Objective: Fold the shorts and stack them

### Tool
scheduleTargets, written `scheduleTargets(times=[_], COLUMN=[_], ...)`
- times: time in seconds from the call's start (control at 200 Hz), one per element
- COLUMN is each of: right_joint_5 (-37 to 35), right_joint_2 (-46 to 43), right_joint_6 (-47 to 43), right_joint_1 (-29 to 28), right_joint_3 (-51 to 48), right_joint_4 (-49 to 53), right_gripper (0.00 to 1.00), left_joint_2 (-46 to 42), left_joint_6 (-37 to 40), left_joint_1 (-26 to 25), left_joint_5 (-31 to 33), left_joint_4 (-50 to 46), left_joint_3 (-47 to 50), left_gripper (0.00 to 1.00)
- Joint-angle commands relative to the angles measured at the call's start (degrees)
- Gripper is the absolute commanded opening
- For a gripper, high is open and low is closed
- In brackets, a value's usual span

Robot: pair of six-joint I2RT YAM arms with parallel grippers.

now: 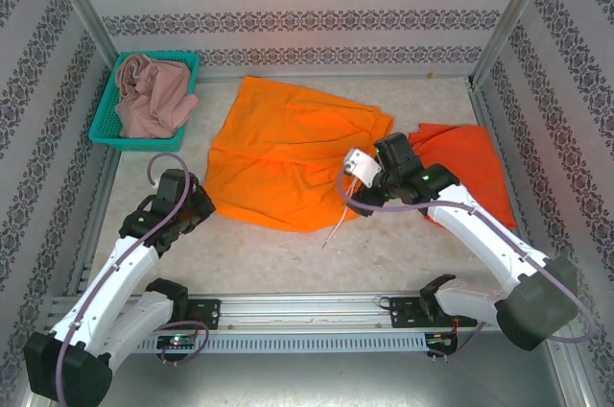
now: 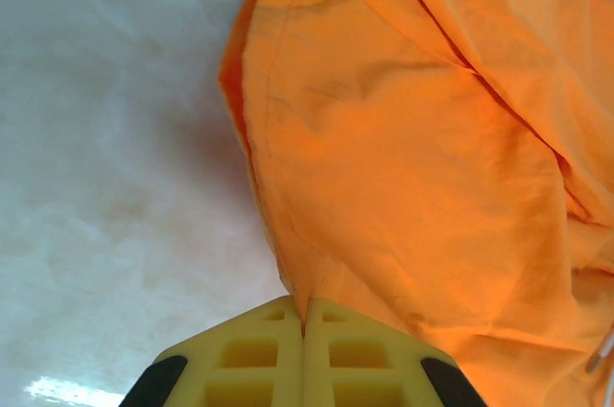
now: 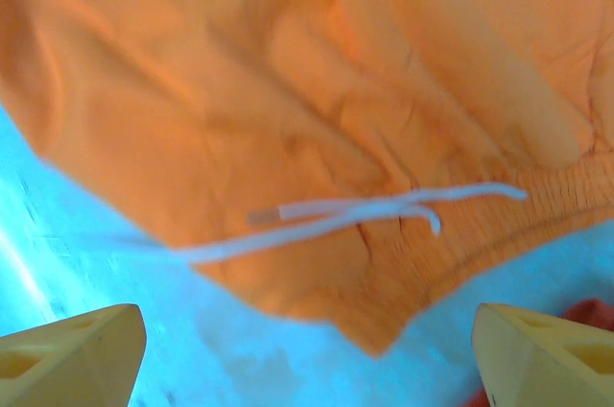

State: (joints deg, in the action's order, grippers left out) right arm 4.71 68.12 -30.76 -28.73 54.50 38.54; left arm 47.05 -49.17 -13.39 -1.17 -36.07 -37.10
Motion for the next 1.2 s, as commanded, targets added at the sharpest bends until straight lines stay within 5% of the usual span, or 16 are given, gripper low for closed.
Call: scheduleTargets(times=[0.0, 0.22, 0.38, 0.599, 0.719, 1.079, 1.199], right_joint_5=[-9.64, -18.6, -18.94, -18.89, -18.99, -17.24, -16.11], right_joint_2=[2.31, 10.86, 17.09, 24.85, 27.52, 19.11, 11.82], right_joint_6=[-11.53, -15.88, -16.34, -17.79, -17.1, -13.9, -12.28], right_joint_1=[-0.77, -1.39, -0.36, 0.64, 1.44, -0.19, -2.29], right_joint_3=[-2.85, -6.25, -5.98, -4.59, -3.62, -5.72, -5.46], right_joint_4=[5.7, 0.17, -7.94, -12.49, -13.23, -12.23, -8.4], right_gripper=[0.84, 0.8, 0.68, 0.63, 0.49, 0.0, 0.0], left_joint_2=[0.04, 2.42, 2.81, 3.47, 4.68, 4.33, 2.77], left_joint_6=[3.79, 2.65, 2.41, 2.67, 2.83, 5.8, 7.71], left_joint_1=[1.7, 2.84, 3.49, 4.33, 4.76, 7.0, 8.14], left_joint_5=[1.45, -3.17, -4.25, -4.89, -5.65, -5.3, -4.26], left_joint_4=[-1.3, 3.57, 5.79, 7.19, 8.66, 6.13, 2.54], left_joint_3=[-1.36, 1.4, 2.74, 2.91, 3.07, -2.47, -6.76], left_gripper=[0.0, 0.0, 0.0, 0.0, 0.0, 0.0, 0.0])
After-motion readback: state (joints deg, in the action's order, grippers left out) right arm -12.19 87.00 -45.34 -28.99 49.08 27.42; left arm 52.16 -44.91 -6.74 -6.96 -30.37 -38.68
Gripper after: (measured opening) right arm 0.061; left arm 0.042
